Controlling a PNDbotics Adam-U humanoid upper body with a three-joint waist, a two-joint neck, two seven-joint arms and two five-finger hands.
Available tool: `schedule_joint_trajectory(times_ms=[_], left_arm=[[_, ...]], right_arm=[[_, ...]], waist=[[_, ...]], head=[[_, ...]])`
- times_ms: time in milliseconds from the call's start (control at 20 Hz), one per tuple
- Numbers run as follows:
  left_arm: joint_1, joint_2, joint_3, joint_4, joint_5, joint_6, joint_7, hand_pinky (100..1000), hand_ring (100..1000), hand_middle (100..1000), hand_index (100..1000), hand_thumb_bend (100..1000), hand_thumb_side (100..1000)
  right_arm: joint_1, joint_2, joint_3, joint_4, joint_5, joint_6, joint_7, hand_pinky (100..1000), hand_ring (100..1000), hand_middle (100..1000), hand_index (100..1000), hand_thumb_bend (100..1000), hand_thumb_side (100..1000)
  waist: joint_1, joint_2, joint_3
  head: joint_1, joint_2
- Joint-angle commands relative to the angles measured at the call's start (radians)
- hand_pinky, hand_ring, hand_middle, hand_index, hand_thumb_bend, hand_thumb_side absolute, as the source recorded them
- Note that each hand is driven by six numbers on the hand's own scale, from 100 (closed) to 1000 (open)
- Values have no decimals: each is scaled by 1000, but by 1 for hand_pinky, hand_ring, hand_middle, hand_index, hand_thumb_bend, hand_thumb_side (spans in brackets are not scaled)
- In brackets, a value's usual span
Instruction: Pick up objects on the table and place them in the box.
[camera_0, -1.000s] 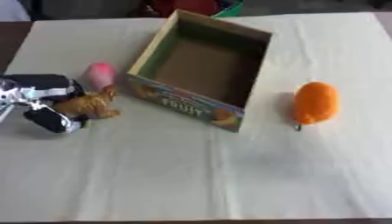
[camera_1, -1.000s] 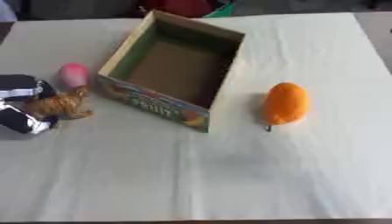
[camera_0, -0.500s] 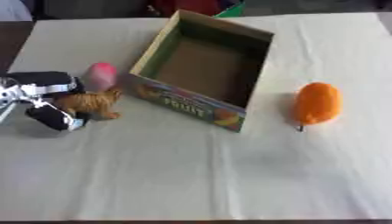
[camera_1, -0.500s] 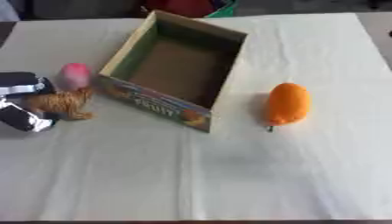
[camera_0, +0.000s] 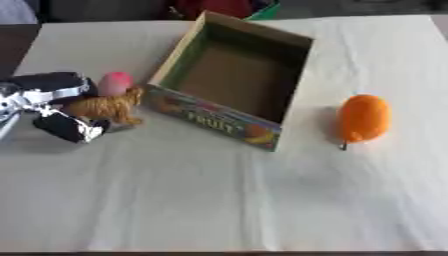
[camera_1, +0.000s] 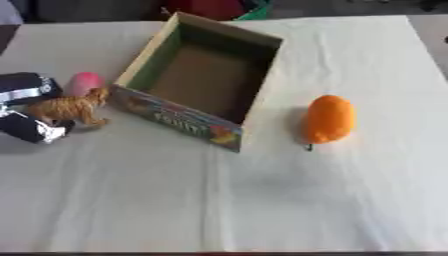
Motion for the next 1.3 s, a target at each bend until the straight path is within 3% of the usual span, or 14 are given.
schedule_joint_trajectory(times_ms=[50,400,750,1050,1300], left_arm=[[-15,49,34,-66,-8,7,14,322,399,286,320,100,329],[-23,58,71,-168,23,21,8,325,390,275,311,100,328],[-112,42,100,-240,108,42,12,332,380,270,312,100,332],[-227,0,78,-175,90,49,13,334,387,268,315,100,330],[-311,-57,42,-89,34,35,68,348,391,262,314,100,327]], right_arm=[[-8,-26,-18,-14,-9,0,-9,749,1000,651,831,100,829],[-7,-27,-23,-14,-12,-2,-15,748,1000,650,829,100,820],[-13,-27,-23,-14,-26,-5,-19,748,1000,648,828,100,818],[-26,-27,-19,-14,-38,-12,-15,746,1000,645,826,100,818],[-47,-27,-14,-14,-49,-17,-8,747,1000,644,826,100,819]], waist=[[0,-23,2],[2,-22,4],[8,-28,-4],[17,-22,-21],[26,-10,-44]], head=[[-3,-4],[-11,-4],[-10,-5],[3,-13],[18,-27]])
